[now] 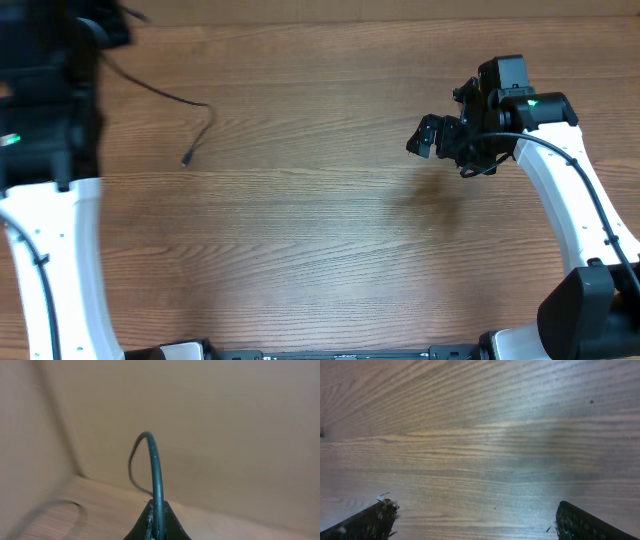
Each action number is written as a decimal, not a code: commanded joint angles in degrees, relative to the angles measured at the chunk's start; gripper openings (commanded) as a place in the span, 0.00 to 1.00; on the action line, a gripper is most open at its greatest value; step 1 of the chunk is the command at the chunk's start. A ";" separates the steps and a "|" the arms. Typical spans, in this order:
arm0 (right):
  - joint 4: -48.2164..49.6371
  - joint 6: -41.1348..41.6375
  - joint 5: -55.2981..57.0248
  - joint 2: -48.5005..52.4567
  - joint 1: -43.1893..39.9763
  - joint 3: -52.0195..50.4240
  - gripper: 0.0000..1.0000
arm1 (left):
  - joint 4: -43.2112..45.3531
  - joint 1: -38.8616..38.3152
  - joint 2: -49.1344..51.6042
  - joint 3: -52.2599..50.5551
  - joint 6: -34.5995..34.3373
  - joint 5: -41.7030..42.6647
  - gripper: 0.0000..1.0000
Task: Untangle cables
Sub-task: 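Drag the last cable leftward off the table center with the left gripper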
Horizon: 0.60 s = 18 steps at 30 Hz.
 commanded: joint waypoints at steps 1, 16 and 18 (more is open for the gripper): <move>-0.44 -0.22 0.33 -0.24 -0.11 0.00 1.00 | 2.80 9.62 -0.35 3.61 6.95 -1.40 0.04; -1.46 0.00 0.09 -0.24 -0.04 0.00 1.00 | -4.92 29.66 16.94 3.54 2.21 -1.46 0.04; -1.62 0.00 0.11 -0.24 -0.04 0.00 1.00 | -6.45 29.53 20.09 3.54 1.25 -0.76 0.07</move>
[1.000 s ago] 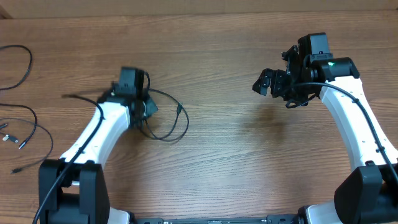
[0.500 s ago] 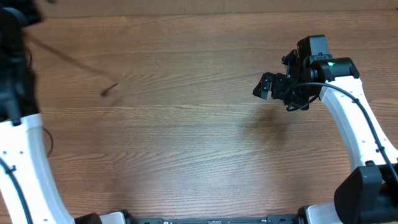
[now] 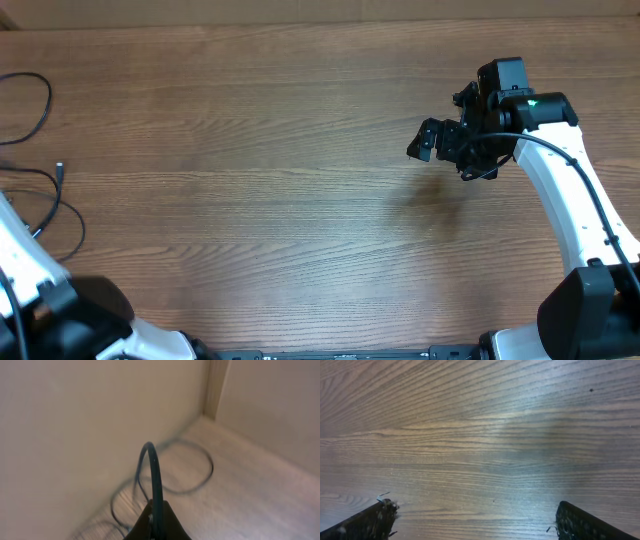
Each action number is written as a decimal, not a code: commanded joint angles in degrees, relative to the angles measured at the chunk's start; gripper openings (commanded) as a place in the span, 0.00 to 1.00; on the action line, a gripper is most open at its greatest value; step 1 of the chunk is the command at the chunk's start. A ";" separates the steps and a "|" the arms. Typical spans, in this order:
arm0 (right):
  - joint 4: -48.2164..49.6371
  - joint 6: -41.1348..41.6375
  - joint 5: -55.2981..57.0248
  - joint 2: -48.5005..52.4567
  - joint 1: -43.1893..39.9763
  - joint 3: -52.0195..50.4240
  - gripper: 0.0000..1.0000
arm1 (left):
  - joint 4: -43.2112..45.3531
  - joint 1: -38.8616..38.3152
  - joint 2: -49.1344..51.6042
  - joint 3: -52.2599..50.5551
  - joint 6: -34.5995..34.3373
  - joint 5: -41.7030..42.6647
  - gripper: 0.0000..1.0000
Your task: Untangle cables
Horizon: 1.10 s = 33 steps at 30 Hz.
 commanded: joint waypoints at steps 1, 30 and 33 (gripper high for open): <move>0.11 -0.02 0.13 -0.24 -0.04 0.00 1.00 | -2.43 -0.37 6.34 0.57 -4.72 0.87 0.11; -7.41 -1.81 5.95 -11.61 -0.07 14.67 1.00 | -30.40 -17.07 -18.93 0.57 -18.97 29.24 1.00; -9.51 -1.79 10.75 -17.20 -0.07 16.63 1.00 | -32.35 -17.07 -18.38 0.57 -18.95 28.68 1.00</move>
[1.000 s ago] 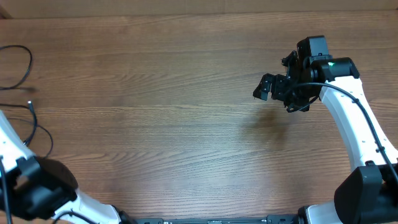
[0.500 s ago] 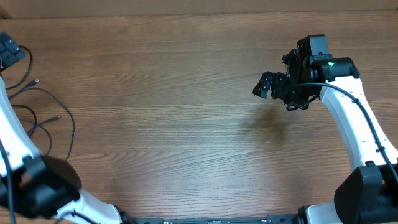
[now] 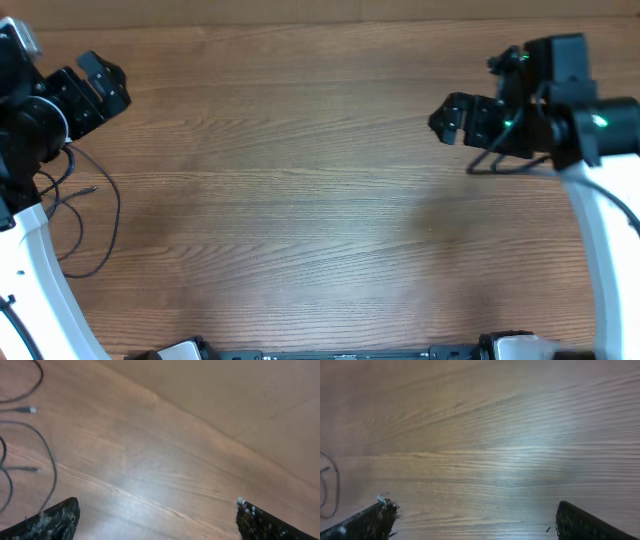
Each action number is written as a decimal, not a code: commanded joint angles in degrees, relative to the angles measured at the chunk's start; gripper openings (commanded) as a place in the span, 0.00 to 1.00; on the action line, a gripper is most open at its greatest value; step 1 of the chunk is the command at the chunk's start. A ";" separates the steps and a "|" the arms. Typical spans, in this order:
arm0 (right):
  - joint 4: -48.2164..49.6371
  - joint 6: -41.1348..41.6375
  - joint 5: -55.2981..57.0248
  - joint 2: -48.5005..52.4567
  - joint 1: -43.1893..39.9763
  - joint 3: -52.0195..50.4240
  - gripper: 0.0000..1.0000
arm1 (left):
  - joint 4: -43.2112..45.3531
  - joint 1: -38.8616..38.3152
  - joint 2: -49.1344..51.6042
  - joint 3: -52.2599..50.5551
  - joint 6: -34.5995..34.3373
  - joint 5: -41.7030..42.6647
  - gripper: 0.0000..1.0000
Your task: Untangle cables
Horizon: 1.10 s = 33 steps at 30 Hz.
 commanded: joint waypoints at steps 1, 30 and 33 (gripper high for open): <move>-0.46 -0.50 5.51 -6.67 -0.07 2.51 1.00 | -0.81 -0.15 0.50 -0.09 -0.76 1.53 1.00; 10.49 -0.55 4.90 -20.94 -0.13 2.45 1.00 | -0.81 -0.15 0.52 -0.09 -0.76 1.53 1.00; 13.44 -0.57 7.74 -21.35 -0.13 2.34 1.00 | -0.81 -0.15 0.52 -0.09 -0.76 1.53 1.00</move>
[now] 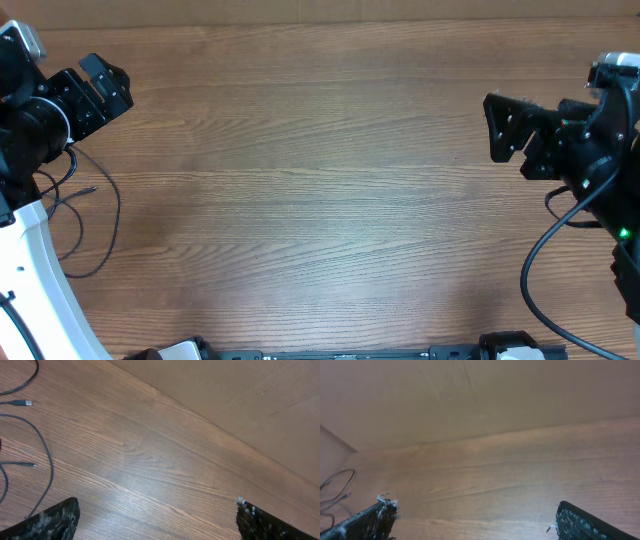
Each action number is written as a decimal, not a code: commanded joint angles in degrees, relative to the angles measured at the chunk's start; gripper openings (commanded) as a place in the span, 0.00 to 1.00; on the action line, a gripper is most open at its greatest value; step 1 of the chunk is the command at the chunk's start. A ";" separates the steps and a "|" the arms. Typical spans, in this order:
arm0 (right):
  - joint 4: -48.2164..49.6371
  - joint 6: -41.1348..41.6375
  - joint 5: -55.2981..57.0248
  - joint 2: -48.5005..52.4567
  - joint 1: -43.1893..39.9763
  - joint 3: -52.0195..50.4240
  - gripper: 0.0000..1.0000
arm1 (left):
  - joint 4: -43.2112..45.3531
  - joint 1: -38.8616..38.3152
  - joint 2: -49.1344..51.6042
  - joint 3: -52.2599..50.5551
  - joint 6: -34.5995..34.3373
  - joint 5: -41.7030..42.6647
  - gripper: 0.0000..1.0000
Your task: Untangle cables
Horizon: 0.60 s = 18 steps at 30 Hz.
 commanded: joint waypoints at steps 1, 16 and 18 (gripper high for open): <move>2.69 -0.28 2.25 -0.94 -0.13 0.85 1.00 | -0.02 -0.15 0.13 -0.09 -0.35 0.85 0.99; 52.28 -0.24 2.23 -30.95 -3.89 -57.42 1.00 | -0.02 -0.15 0.13 -0.09 -0.35 0.85 1.00; 55.84 -0.26 2.27 -36.17 -4.44 -65.20 1.00 | -0.02 -0.15 0.13 -0.09 -0.35 0.85 1.00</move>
